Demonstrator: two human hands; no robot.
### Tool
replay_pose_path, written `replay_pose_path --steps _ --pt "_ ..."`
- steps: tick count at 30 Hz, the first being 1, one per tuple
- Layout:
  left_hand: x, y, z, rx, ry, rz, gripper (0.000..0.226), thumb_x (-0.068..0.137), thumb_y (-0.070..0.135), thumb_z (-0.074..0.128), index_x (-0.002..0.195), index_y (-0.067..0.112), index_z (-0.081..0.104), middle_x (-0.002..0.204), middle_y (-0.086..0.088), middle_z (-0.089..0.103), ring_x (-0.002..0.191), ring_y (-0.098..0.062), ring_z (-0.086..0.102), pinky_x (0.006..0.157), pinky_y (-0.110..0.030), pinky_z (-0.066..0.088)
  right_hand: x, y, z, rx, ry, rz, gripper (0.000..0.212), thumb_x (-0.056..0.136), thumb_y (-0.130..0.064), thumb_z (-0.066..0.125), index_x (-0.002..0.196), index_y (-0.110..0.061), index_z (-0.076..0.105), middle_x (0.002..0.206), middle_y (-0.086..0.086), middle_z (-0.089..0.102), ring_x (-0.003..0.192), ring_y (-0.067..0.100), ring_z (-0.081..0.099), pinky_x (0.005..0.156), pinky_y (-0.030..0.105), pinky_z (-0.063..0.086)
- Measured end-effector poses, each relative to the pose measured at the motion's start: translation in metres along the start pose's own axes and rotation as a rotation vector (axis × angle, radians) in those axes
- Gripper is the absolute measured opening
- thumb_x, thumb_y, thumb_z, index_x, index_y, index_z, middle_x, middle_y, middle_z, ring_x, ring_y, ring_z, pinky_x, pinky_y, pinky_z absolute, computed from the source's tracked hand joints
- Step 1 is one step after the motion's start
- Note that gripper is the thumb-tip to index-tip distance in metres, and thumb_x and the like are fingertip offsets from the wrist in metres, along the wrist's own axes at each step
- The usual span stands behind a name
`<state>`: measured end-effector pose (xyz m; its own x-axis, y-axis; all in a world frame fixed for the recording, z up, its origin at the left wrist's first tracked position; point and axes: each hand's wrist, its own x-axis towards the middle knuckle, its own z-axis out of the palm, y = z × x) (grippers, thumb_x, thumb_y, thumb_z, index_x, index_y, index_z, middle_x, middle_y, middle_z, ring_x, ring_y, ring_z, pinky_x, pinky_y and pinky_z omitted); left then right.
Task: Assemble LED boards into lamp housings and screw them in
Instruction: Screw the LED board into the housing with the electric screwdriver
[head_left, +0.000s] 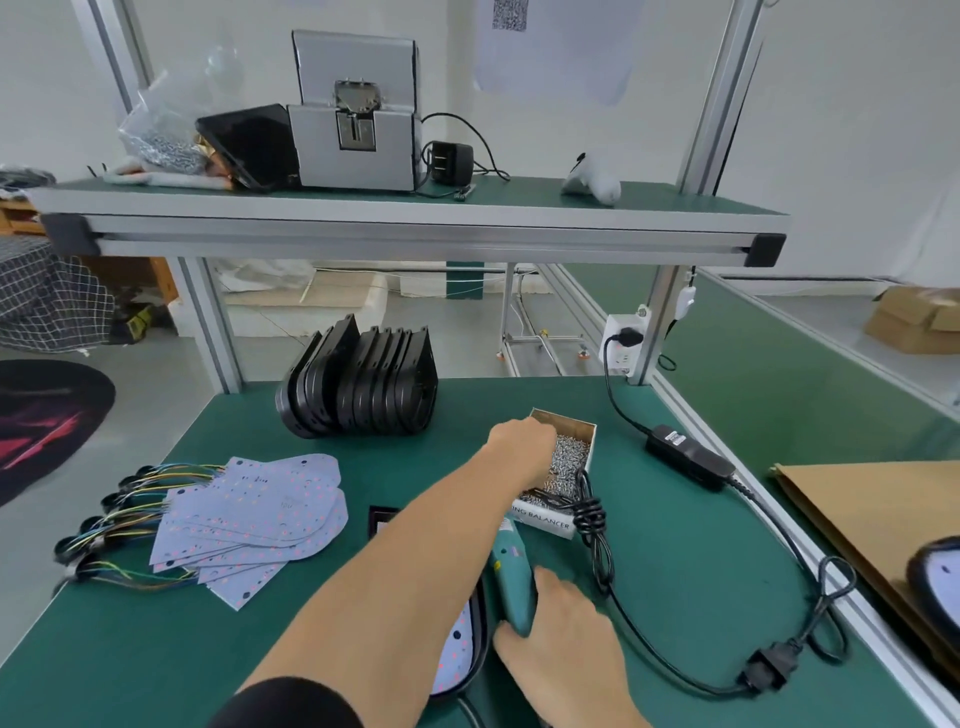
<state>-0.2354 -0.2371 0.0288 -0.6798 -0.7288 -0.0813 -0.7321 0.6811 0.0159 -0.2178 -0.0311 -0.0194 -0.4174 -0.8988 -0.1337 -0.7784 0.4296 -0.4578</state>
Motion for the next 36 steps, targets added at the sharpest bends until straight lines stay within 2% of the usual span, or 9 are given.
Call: replay_pose_path --steps 3,7,15,18,22,27,30,33,36 --pt "0.003 0.006 0.004 0.104 0.008 0.02 0.013 0.092 0.001 0.061 0.094 0.013 0.056 0.083 -0.003 0.054 0.075 -0.026 0.058 0.063 -0.034 0.046 0.001 -0.002 0.001 -0.01 0.013 0.003 0.041 0.084 -0.05 0.053 0.118 -0.027 0.048 0.114 -0.002 0.058 0.109 0.028 0.063 0.087 0.037 0.049" --pt "0.002 0.009 0.007 0.145 0.0 0.013 0.017 0.09 0.0 0.059 0.092 0.016 0.055 0.076 0.001 0.051 0.061 -0.017 0.051 0.051 -0.029 0.036 -0.001 -0.002 0.0 -0.001 0.016 0.006 0.04 0.084 -0.049 0.053 0.116 -0.027 0.049 0.11 -0.002 0.057 0.104 0.027 0.064 0.085 0.037 0.051" --pt "-0.005 0.003 0.01 0.13 0.021 0.033 0.015 0.091 0.003 0.057 0.094 0.016 0.051 0.074 0.001 0.048 0.063 -0.02 0.052 0.053 -0.03 0.034 -0.003 -0.001 0.0 0.02 0.017 0.021 0.038 0.081 -0.052 0.052 0.112 -0.029 0.048 0.105 -0.005 0.055 0.098 0.026 0.062 0.079 0.036 0.047" --pt "-0.008 -0.004 0.009 -0.069 0.03 -0.013 0.007 0.092 0.007 0.054 0.096 0.013 0.056 0.087 -0.003 0.059 0.078 -0.028 0.061 0.06 -0.034 0.042 -0.004 -0.001 -0.003 -0.001 0.024 0.003 0.03 0.083 -0.049 0.053 0.101 -0.027 0.045 0.097 -0.005 0.054 0.084 0.025 0.053 0.073 0.036 0.043" --pt "-0.017 -0.017 0.005 -0.448 0.11 -0.088 0.019 0.106 0.017 0.039 0.106 0.005 0.054 0.101 -0.012 0.062 0.081 -0.026 0.058 0.068 -0.037 0.042 -0.002 0.001 -0.015 0.014 -0.024 0.018 0.025 0.086 -0.043 0.055 0.082 -0.021 0.042 0.081 -0.005 0.053 0.074 0.023 0.052 0.065 0.034 0.039" --pt "-0.046 -0.038 -0.008 -0.816 0.328 -0.167 0.037 0.107 0.024 0.039 0.075 0.009 0.05 0.073 -0.003 0.057 0.064 -0.018 0.048 0.058 -0.034 0.036 -0.003 0.011 -0.033 0.571 -0.196 0.133 0.026 0.088 -0.029 0.066 0.089 -0.004 0.062 0.06 -0.003 0.052 0.054 0.017 0.044 0.053 0.026 0.035" --pt "-0.079 -0.056 -0.011 -1.086 0.446 -0.205 0.038 0.106 0.033 0.053 0.078 0.011 0.065 0.069 0.003 0.064 0.051 -0.01 0.046 0.052 -0.025 0.039 -0.005 0.017 -0.037 0.923 -0.287 0.132 0.019 0.094 -0.016 0.066 0.088 0.002 0.061 0.071 0.013 0.05 0.058 0.021 0.043 0.051 0.03 0.036" --pt "-0.125 -0.075 -0.01 -1.246 0.502 -0.261 0.016 0.1 0.023 0.065 0.086 0.017 0.069 0.062 0.012 0.062 0.049 -0.005 0.05 0.049 -0.018 0.042 -0.012 0.023 -0.042 1.207 -0.291 0.092 0.012 0.09 -0.012 0.07 0.089 -0.002 0.065 0.077 0.018 0.055 0.058 0.022 0.049 0.048 0.029 0.043" --pt "-0.175 -0.083 -0.002 -1.361 0.518 -0.328 0.009 0.097 0.014 0.067 0.089 0.014 0.069 0.062 0.007 0.062 0.051 -0.007 0.052 0.05 -0.018 0.045 -0.02 0.027 -0.042 1.499 -0.249 0.049 0.035 0.078 -0.015 0.073 0.107 0.004 0.067 0.084 0.019 0.06 0.063 0.023 0.057 0.051 0.029 0.053"
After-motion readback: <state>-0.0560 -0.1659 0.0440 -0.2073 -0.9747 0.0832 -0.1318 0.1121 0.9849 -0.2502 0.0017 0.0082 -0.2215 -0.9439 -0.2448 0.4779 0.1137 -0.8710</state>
